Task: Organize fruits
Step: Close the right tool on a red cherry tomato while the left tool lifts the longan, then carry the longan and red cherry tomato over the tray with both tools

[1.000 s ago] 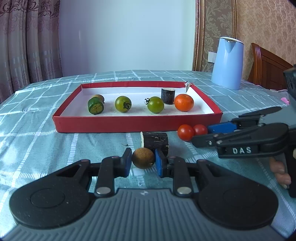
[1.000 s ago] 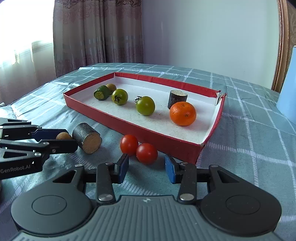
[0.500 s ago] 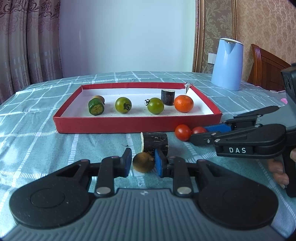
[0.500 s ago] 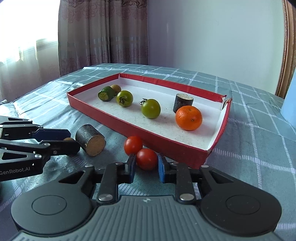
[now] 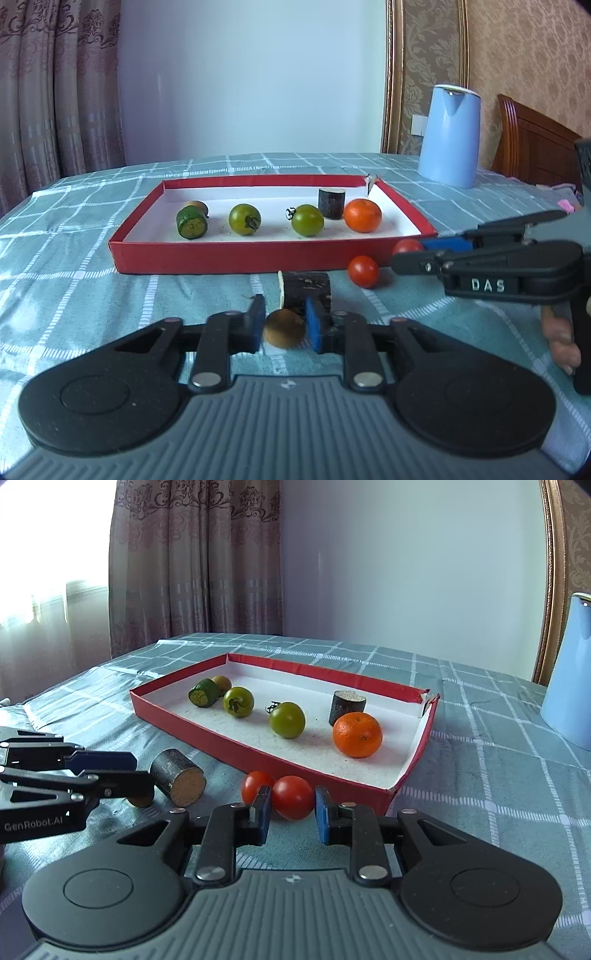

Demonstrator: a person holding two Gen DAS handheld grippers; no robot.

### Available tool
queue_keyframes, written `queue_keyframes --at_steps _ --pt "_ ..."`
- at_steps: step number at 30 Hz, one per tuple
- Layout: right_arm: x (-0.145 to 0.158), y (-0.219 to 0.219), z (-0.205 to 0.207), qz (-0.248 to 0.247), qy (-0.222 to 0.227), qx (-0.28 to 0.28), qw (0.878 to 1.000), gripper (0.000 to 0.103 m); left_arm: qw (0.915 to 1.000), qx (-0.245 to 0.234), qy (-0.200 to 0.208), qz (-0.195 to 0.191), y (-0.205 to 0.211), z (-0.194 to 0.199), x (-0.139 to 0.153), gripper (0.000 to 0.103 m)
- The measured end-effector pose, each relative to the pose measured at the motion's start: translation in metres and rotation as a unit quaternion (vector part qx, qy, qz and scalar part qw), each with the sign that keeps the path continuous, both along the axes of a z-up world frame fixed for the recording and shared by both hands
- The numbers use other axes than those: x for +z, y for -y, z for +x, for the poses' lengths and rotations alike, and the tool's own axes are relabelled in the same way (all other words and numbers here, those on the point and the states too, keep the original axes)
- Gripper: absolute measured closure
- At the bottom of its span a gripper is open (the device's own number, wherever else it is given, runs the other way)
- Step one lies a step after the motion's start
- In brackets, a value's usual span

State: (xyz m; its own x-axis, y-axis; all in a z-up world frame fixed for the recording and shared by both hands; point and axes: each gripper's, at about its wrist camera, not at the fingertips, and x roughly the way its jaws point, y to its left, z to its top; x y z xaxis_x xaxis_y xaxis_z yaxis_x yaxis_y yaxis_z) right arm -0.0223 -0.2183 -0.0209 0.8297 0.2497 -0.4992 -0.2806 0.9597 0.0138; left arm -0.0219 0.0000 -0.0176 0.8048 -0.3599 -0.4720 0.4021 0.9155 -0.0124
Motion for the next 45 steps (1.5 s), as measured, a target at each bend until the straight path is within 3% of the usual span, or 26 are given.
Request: queue_keyframes --at_steps 9,11,12,13,16,18,28,34,45 --pt "0.002 -0.001 -0.002 -0.001 0.005 0.001 1.000 0.079 0.9979 -0.012 0.030 0.056 0.018 -0.013 -0.006 0.082" --pt "0.002 -0.001 -0.002 -0.001 0.006 0.001 1.000 0.079 0.9982 -0.012 0.029 0.051 0.015 -0.012 -0.005 0.076" --pt "0.002 -0.001 -0.002 -0.002 0.005 0.002 1.000 0.079 0.9982 -0.010 0.028 0.053 0.016 -0.012 -0.005 0.067" --pt "0.002 -0.001 -0.002 -0.003 0.004 0.003 1.000 0.079 0.9980 -0.007 0.028 0.056 0.016 -0.012 -0.006 0.067" --pt "0.002 -0.002 -0.002 -0.003 0.005 0.004 1.000 0.079 0.9977 -0.012 0.022 0.063 0.019 -0.010 -0.007 0.069" --pt "0.002 -0.002 -0.003 -0.003 0.005 0.005 1.000 0.079 0.9976 -0.012 0.012 0.067 0.019 -0.007 -0.008 0.080" --pt "0.004 -0.002 -0.008 -0.003 0.022 0.001 1.000 0.079 0.9978 -0.006 0.036 0.056 0.015 -0.014 -0.004 0.080" --pt "0.009 -0.002 -0.010 -0.002 0.040 -0.007 0.999 0.079 0.9986 0.002 0.030 0.044 0.009 -0.009 0.002 0.080" --pt "0.021 -0.002 0.008 0.003 0.052 -0.029 0.998 0.079 0.9982 0.057 0.019 0.005 -0.002 0.044 0.033 0.080"
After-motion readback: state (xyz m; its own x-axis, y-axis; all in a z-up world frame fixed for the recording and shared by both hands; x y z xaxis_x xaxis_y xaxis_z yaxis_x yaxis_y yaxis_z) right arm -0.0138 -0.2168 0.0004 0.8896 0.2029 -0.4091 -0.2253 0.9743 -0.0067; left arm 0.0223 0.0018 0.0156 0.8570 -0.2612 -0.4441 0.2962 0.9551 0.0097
